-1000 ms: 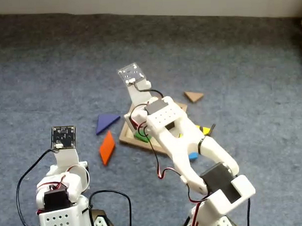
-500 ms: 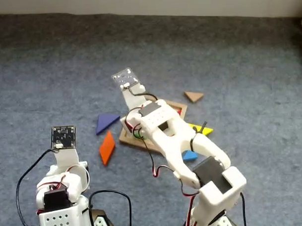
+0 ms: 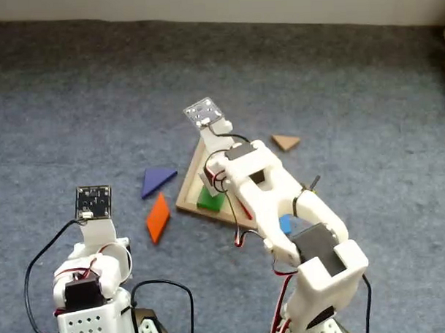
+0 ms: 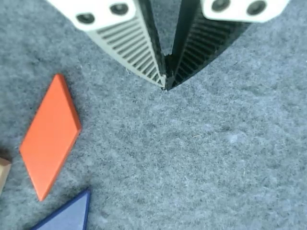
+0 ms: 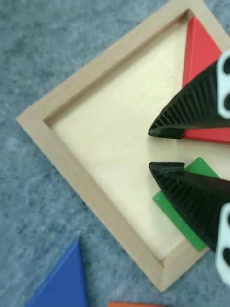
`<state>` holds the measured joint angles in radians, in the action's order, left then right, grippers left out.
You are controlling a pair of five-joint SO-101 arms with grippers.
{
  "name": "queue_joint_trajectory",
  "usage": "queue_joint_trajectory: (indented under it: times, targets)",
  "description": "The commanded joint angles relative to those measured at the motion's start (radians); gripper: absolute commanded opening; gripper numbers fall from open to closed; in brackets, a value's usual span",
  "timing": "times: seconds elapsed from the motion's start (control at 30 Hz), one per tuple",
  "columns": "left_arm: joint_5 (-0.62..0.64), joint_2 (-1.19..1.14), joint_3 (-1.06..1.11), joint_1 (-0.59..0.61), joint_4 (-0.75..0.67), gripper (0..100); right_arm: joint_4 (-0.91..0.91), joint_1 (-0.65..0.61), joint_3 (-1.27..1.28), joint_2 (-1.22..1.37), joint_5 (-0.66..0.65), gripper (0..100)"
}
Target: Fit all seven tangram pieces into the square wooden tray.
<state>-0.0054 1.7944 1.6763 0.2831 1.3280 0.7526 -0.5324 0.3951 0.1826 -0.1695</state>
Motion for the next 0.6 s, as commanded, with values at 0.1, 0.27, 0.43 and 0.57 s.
queue_joint_trajectory:
  times: [0.1, 0.27, 0.43, 0.57]
  targets:
    - [-0.003, 0.027, 0.019, 0.008, 0.005, 1, 0.104, -0.025, -0.002, -0.269, -0.014, 10.2]
    - [-0.003, 0.027, 0.019, 0.008, 0.005, 1, 0.120, -0.130, 0.090, -0.377, -0.014, 10.2]
    - [-0.003, 0.027, 0.019, 0.008, 0.005, 1, 0.085, -0.213, 0.130, -0.361, -0.014, 10.2]
    - [-0.003, 0.027, 0.019, 0.008, 0.005, 1, 0.010, -0.223, 0.127, -0.297, -0.014, 10.2]
